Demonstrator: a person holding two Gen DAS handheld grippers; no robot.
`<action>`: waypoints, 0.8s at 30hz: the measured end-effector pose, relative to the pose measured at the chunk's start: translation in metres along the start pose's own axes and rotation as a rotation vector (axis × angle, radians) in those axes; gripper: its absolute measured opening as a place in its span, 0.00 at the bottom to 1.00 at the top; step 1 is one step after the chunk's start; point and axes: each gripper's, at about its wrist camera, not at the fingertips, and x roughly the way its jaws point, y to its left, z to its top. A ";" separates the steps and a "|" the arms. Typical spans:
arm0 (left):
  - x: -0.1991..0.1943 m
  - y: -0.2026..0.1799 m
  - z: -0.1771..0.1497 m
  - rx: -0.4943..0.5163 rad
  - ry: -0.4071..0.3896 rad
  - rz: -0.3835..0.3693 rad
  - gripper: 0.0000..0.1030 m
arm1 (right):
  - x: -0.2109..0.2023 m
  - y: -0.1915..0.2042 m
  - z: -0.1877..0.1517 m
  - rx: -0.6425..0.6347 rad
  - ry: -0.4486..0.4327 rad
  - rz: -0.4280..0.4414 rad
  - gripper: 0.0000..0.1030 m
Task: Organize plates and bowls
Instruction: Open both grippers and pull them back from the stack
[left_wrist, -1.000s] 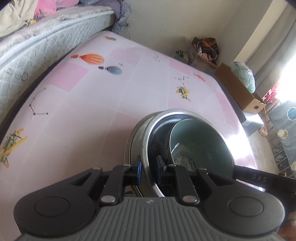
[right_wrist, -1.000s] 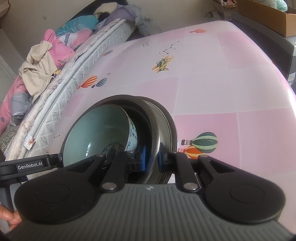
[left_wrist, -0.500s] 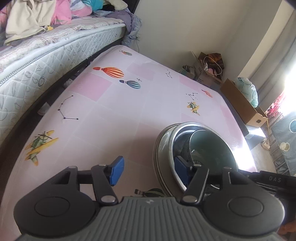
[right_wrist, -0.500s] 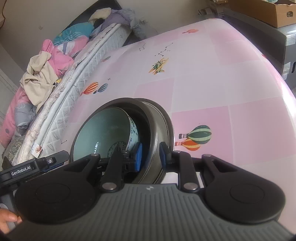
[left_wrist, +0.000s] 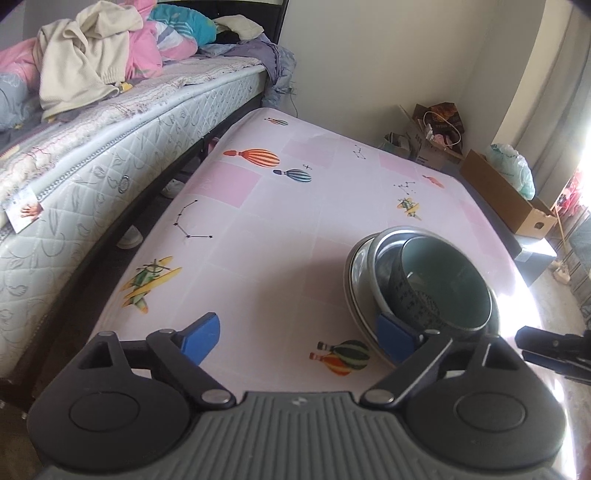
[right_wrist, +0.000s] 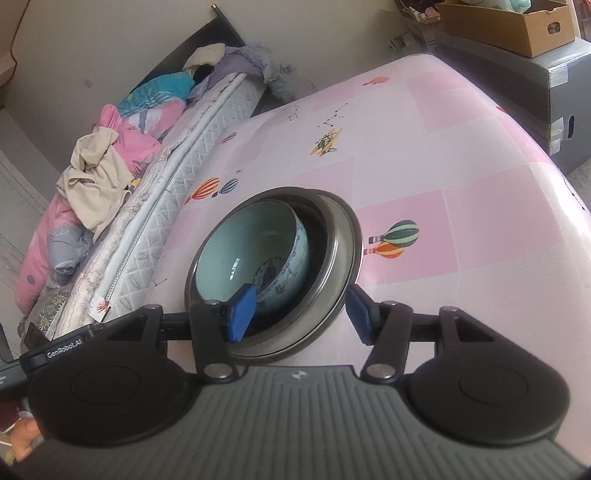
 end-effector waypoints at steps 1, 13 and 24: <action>-0.002 -0.001 -0.003 0.012 -0.003 0.010 0.94 | -0.004 0.005 -0.004 -0.013 0.002 0.005 0.56; -0.022 -0.012 -0.026 0.098 -0.021 0.068 1.00 | -0.052 0.039 -0.046 -0.155 -0.023 -0.006 0.82; -0.032 -0.020 -0.027 0.085 -0.041 0.154 1.00 | -0.091 0.047 -0.059 -0.225 -0.098 -0.058 0.94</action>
